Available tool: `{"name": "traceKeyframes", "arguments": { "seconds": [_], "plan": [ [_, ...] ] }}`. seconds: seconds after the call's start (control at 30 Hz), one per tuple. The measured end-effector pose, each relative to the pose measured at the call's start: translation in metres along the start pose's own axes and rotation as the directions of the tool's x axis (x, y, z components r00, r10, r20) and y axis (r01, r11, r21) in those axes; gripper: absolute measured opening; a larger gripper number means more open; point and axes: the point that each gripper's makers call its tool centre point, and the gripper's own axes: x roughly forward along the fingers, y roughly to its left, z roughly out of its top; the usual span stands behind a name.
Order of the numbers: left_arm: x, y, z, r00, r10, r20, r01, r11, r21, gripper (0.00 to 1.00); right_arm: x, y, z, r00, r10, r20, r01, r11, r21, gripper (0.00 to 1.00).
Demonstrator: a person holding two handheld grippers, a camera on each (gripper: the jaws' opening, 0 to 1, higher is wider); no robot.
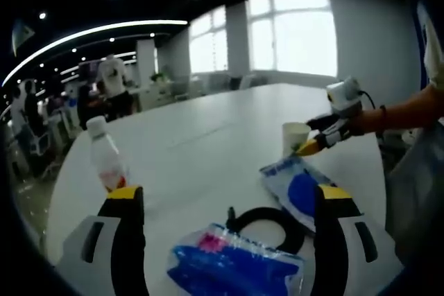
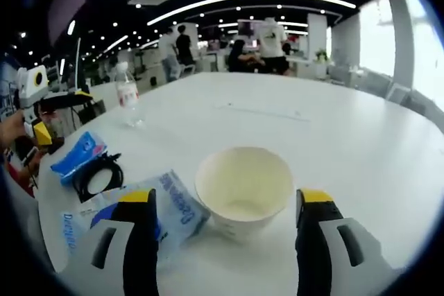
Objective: Arrange the tabletop items into an orderly group along one side of the table until the central work area is clear of visible clutter.
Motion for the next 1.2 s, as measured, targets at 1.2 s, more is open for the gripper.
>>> {"name": "traceKeyframes", "arguments": {
  "seconds": [1.2],
  "plan": [
    [0.000, 0.001, 0.001, 1.000, 0.002, 0.019, -0.002, 1.000, -0.022, 0.95, 0.000, -0.015, -0.004, 0.998, -0.055, 0.004, 0.055, 0.998, 0.038, 0.43]
  ]
}}
